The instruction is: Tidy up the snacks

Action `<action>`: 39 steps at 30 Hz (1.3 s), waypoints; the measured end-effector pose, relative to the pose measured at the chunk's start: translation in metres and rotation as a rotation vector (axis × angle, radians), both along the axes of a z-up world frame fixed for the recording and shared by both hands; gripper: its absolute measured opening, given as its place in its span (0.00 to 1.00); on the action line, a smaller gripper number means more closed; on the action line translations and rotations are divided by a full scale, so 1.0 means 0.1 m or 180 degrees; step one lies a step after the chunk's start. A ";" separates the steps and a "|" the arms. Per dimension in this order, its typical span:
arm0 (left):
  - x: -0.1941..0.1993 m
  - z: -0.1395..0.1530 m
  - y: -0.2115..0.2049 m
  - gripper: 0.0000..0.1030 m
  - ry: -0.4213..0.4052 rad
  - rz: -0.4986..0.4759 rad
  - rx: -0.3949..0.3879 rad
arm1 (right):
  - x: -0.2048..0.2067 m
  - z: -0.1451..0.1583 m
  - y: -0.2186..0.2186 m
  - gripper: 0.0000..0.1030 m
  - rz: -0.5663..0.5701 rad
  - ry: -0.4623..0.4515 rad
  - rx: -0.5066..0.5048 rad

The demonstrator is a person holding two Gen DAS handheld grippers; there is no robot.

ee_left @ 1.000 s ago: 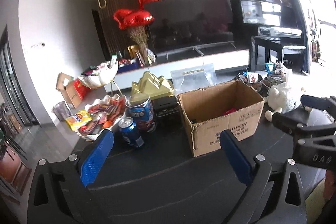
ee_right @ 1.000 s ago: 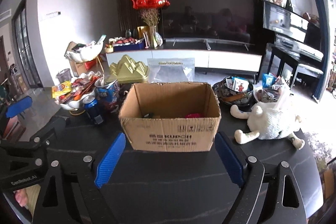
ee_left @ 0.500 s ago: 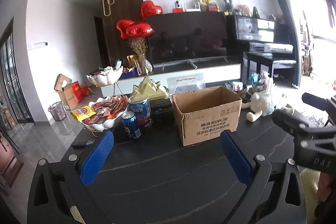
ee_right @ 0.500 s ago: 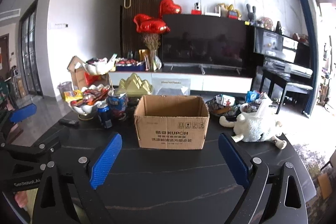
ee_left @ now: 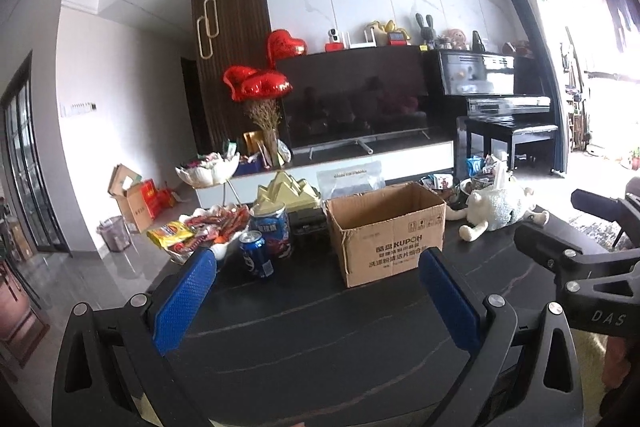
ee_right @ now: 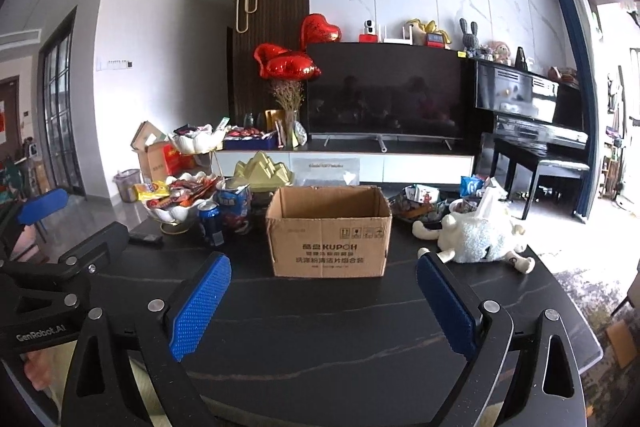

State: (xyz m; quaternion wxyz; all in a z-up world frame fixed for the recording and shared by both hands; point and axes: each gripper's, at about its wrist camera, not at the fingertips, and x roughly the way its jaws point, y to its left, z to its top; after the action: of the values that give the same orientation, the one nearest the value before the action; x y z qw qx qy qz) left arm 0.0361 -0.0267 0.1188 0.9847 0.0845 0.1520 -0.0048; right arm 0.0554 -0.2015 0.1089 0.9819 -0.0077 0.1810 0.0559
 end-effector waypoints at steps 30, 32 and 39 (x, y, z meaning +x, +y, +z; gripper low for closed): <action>0.01 -0.04 0.10 1.00 -0.0079 0.0049 -0.0114 | -0.05 -0.09 0.06 0.92 -0.0100 -0.0039 -0.0134; 0.00 -0.04 0.10 1.00 -0.0079 0.0052 -0.0111 | -0.06 -0.10 0.07 0.92 -0.0105 -0.0042 -0.0135; 0.01 -0.05 0.11 1.00 -0.0066 0.0041 -0.0130 | -0.06 -0.10 0.09 0.92 -0.0116 -0.0043 -0.0132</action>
State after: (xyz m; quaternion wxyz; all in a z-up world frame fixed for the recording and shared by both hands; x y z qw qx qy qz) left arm 0.0369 -0.0155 0.1139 0.9878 0.0635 0.1422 -0.0008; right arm 0.0491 -0.1929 0.0987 0.9836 -0.0252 0.1756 0.0343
